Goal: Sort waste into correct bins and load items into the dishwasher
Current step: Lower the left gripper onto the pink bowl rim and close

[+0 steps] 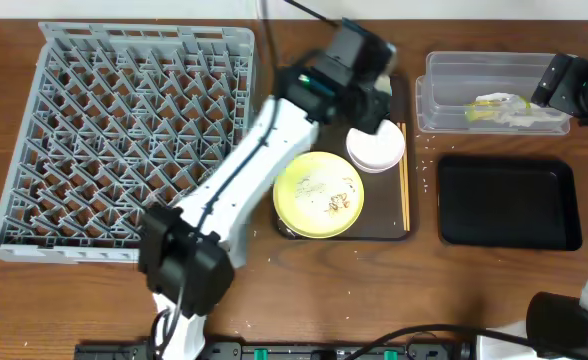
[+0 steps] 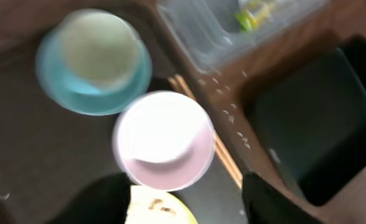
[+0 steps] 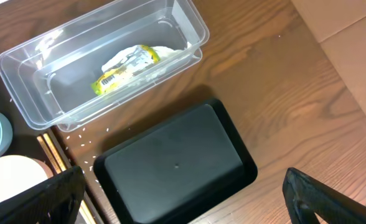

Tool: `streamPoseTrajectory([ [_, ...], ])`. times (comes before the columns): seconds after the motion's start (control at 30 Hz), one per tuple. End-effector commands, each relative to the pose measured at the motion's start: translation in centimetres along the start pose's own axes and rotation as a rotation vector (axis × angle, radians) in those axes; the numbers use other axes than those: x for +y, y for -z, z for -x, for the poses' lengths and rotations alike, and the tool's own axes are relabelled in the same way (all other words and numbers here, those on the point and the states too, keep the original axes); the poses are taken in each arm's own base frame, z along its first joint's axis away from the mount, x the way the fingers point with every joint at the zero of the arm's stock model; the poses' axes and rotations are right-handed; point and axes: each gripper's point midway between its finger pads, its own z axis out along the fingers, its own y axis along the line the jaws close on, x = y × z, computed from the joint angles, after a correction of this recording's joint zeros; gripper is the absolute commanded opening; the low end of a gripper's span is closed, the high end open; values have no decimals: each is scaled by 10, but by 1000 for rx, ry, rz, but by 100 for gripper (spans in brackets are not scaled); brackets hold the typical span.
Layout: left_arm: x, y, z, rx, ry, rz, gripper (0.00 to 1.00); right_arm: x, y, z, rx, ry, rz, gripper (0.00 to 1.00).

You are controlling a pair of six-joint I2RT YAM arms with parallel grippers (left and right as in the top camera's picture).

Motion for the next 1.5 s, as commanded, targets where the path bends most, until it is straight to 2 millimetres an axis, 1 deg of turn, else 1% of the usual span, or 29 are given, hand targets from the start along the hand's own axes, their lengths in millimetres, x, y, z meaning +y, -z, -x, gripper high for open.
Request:
streamPoseTrajectory([
  [0.0, -6, -35, -20, 68, -43, 69, 61, -5, -1, 2, -4, 3, -24, 99],
  [0.07, -3, -51, -30, 95, -63, 129, 61, -5, -1, 2, -4, 3, -24, 99],
  [0.17, -6, -71, -45, 140, -80, 147, 62, -5, -1, 1, -3, 4, -24, 99],
  [0.3, -8, -90, -59, 183, -89, 147, 66, -5, -1, 1, -1, 5, -25, 99],
  [0.63, -7, -125, -86, 258, -99, 153, 66, -5, -1, 1, -3, 4, -24, 99],
  [0.73, -7, -137, -98, 289, -104, 155, 66, -5, -1, 2, -4, 3, -24, 99],
  [0.8, -9, -141, -103, 301, -110, 154, 66, -5, -1, 2, -4, 3, -24, 99],
  [0.93, -19, -145, -103, 290, -129, 143, 66, -5, -1, 2, -5, 3, -24, 99],
  [1.1, -28, -147, -99, 267, -142, 132, 50, -5, -1, 2, -4, 4, -24, 99],
  [1.23, -25, -153, -101, 267, -143, 137, 46, -5, -1, 2, -4, 4, -24, 99],
  [1.27, -24, -155, -103, 272, -142, 141, 45, -5, -1, 2, -4, 4, -24, 99],
  [1.33, -21, -161, -109, 288, -142, 148, 40, -5, -1, 1, -3, 4, -24, 99],
  [1.47, -17, -170, -120, 315, -140, 154, 35, -6, -1, -2, 9, 8, -28, 99],
])
